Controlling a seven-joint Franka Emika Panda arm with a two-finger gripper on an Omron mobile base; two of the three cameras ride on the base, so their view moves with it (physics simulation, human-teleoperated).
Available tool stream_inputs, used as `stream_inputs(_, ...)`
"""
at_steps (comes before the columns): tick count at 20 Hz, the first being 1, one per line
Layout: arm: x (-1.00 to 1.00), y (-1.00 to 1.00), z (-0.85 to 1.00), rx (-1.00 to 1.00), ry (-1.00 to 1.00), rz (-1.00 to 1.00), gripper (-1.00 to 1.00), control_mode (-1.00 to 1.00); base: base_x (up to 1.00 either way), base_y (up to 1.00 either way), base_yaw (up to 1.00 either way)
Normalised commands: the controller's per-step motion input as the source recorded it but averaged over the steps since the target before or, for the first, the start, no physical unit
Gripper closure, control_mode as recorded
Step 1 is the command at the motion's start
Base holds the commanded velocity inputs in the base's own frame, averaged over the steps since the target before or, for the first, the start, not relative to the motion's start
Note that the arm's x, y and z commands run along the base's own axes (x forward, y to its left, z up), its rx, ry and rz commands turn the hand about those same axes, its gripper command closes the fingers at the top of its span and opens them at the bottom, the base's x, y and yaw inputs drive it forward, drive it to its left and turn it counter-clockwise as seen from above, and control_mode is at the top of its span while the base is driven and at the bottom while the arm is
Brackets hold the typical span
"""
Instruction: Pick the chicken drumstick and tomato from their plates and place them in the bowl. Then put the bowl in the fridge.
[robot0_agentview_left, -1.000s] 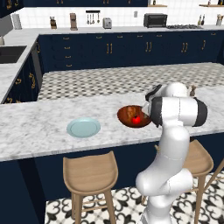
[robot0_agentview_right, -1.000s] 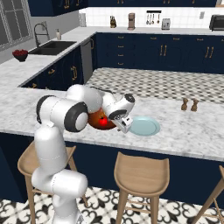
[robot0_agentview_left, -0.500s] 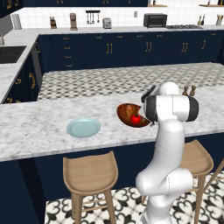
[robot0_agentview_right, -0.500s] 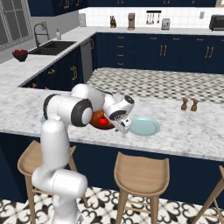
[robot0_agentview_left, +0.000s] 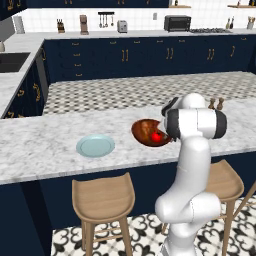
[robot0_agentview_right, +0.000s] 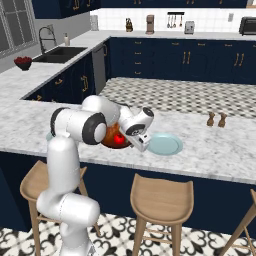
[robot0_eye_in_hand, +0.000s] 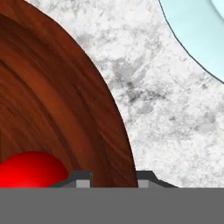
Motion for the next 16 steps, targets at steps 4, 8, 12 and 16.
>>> stream_inputs(4,-0.1,0.0,0.25,0.0,-0.02,-0.23,1.0,-1.0,0.0,0.0,0.0)
stream_inputs(8,-0.34,0.07,0.49,0.01,-0.01,-0.36,1.0,-1.0,0.0,0.0,0.0)
stream_inputs(12,-0.53,0.08,0.78,0.0,-0.07,-0.27,1.0,-1.0,0.0,0.0,0.0)
stream_inputs(16,-0.83,0.14,0.92,-0.03,-0.06,-0.12,1.0,-1.0,0.0,0.0,0.0)
